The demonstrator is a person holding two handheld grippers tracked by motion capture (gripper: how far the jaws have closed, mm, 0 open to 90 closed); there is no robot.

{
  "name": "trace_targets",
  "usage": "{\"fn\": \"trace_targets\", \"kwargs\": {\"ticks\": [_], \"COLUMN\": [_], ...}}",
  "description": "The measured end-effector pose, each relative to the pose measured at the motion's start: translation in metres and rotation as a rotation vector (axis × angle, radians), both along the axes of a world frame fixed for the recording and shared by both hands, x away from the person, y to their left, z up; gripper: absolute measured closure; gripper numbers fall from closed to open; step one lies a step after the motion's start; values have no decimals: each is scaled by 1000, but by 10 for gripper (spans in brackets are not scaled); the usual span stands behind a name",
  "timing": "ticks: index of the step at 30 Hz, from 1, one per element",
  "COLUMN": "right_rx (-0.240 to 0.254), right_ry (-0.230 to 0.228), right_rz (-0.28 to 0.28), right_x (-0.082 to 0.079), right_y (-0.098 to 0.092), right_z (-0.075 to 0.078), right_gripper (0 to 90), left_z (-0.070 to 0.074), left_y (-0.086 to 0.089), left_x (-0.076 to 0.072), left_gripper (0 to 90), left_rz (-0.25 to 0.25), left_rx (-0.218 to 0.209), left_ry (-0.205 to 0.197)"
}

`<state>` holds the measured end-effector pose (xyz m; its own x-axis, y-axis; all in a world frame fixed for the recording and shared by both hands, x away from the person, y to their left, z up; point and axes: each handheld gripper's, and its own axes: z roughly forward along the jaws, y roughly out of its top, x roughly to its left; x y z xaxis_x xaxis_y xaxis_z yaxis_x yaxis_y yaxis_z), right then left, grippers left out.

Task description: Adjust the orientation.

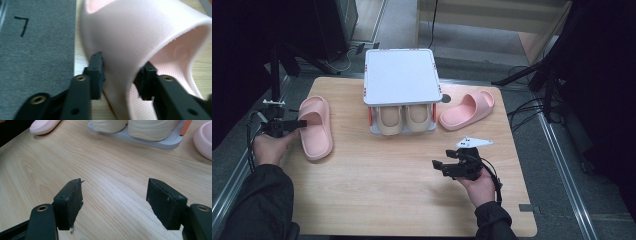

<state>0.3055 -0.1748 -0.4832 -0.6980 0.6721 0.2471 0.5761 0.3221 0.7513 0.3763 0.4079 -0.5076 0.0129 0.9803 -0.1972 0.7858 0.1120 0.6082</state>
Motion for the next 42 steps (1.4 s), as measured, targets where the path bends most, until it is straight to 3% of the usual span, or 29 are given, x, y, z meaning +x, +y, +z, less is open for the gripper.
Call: {"fn": "trace_targets", "kwargs": {"ticks": [3,5,10,12,17,30,36,42], "right_rx": [1,2,14,29,15,36,31,27], "right_ry": [-2,0,-4,-5,-16,-32,-28,-18], "right_rz": [0,1,5,7,14,21,42,62], "right_x": [0,0,0,0,-1,8,14,18], "right_y": [0,0,0,0,2,5,12,20], "right_z": [0,0,2,3,4,9,10,10], "right_gripper": [292,292,304,304,301,301,301,301], "left_z": [3,4,7,11,24,44,47,48], "left_y": [-2,1,-3,-3,-13,-47,-61,-86], "left_x": [-2,-2,0,0,-5,-44,-68,-85], "left_gripper": [745,792,828,831,834,833,832,830], "left_rz": [10,0,-16,-15,-46,-160,-203,-280], "left_rx": [44,15,23,-7,-1,-2,-13,-33], "left_ry": [-1,11,38,27,2,-7,-10,-11]}}
